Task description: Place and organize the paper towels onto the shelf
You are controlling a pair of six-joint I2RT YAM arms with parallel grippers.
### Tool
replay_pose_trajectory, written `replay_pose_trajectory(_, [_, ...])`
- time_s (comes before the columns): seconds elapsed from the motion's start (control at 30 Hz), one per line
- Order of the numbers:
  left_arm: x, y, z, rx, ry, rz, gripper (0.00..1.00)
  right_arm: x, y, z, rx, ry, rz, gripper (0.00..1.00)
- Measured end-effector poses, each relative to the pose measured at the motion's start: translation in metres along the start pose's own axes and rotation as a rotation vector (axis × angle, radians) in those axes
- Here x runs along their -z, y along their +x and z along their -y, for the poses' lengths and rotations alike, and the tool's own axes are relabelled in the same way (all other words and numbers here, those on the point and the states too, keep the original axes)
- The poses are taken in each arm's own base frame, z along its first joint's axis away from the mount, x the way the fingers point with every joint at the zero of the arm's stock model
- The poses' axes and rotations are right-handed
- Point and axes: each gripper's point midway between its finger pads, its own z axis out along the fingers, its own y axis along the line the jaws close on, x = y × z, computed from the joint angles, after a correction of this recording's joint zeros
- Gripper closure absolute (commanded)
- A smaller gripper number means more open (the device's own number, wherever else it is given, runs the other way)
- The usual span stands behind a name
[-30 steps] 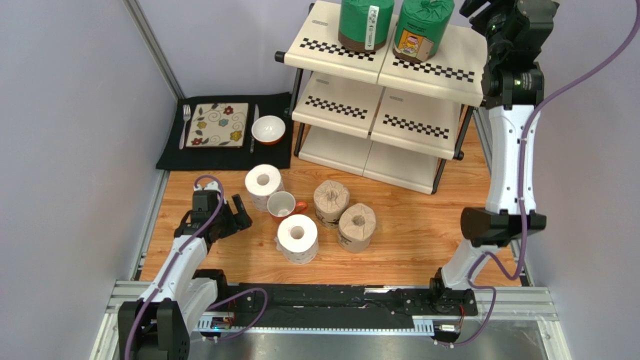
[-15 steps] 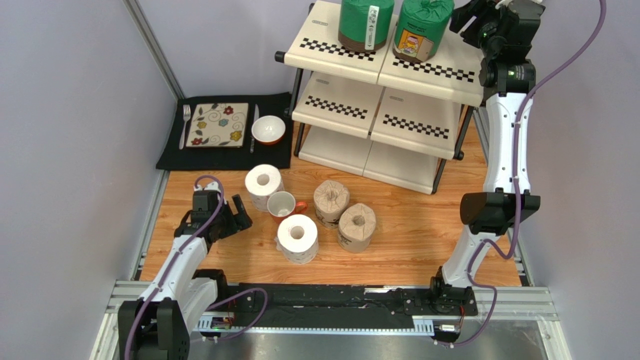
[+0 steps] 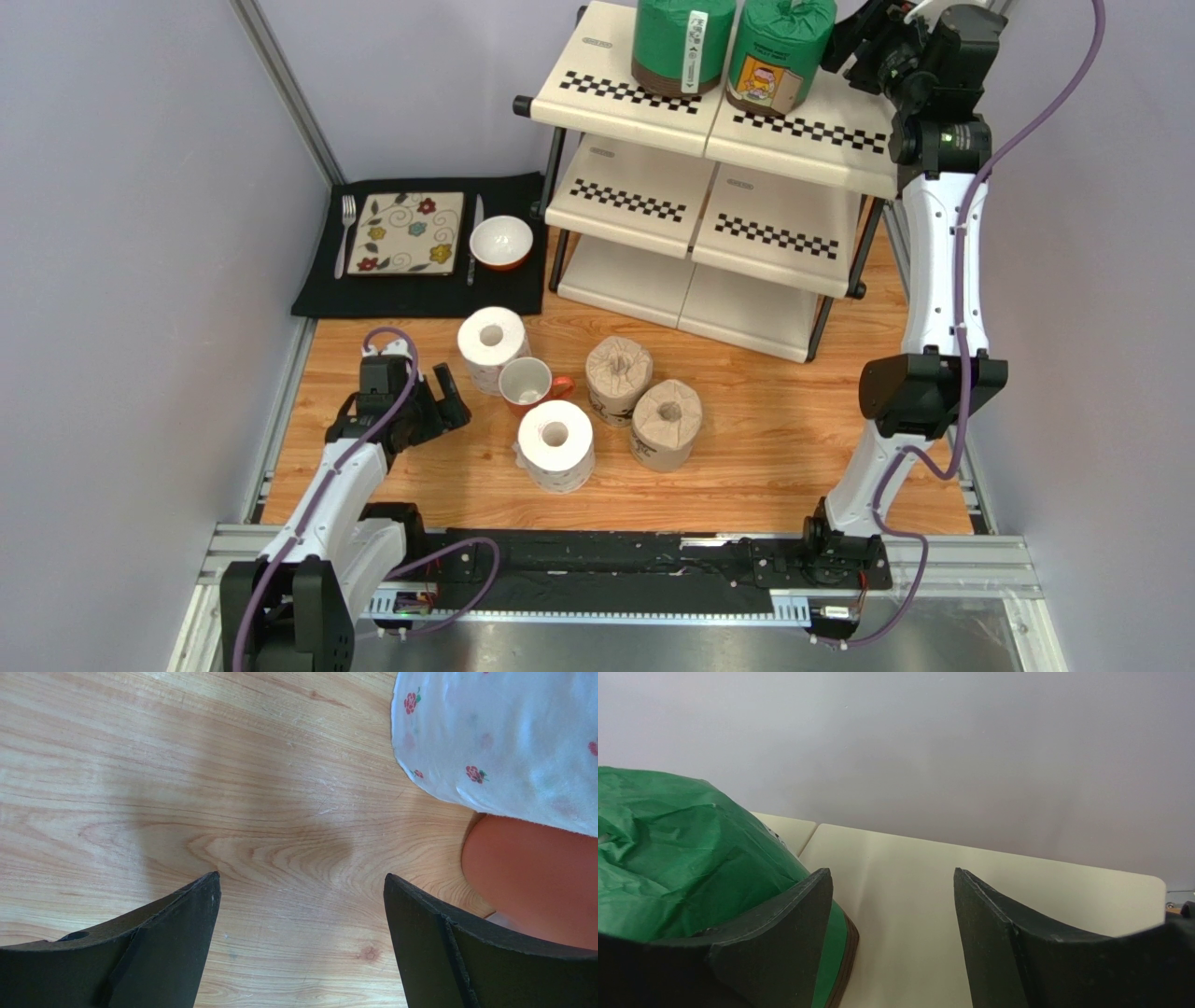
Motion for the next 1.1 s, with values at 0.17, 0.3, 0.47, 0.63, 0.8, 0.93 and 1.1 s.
replay_pose_trajectory(0.17, [0.000,0.000,0.000,0.000,0.000,0.000,0.05,-0.002,0.010,-0.003,-0.004,-0.032,-0.029,0.32])
replay_pose_trajectory(0.3, [0.000,0.000,0.000,0.000,0.000,0.000,0.05,-0.002,0.008,-0.003,-0.002,-0.038,-0.020,0.32])
replay_pose_trajectory(0.47, [0.000,0.000,0.000,0.000,0.000,0.000,0.05,0.001,0.010,0.004,-0.006,-0.005,-0.013,0.32])
replay_pose_trajectory(0.63, [0.000,0.000,0.000,0.000,0.000,0.000,0.05,0.025,-0.009,0.015,-0.003,0.102,0.067,0.32])
replay_pose_trajectory(0.8, [0.000,0.000,0.000,0.000,0.000,0.000,0.05,0.078,-0.063,0.008,0.011,0.189,0.241,0.32])
replay_pose_trajectory(0.93, [0.000,0.000,0.000,0.000,0.000,0.000,0.05,0.142,-0.107,-0.032,0.015,0.137,0.374,0.30])
replay_pose_trajectory(1.1, [0.000,0.000,0.000,0.000,0.001,0.000,0.04,0.213,-0.054,-0.111,0.003,-0.039,0.339,0.22])
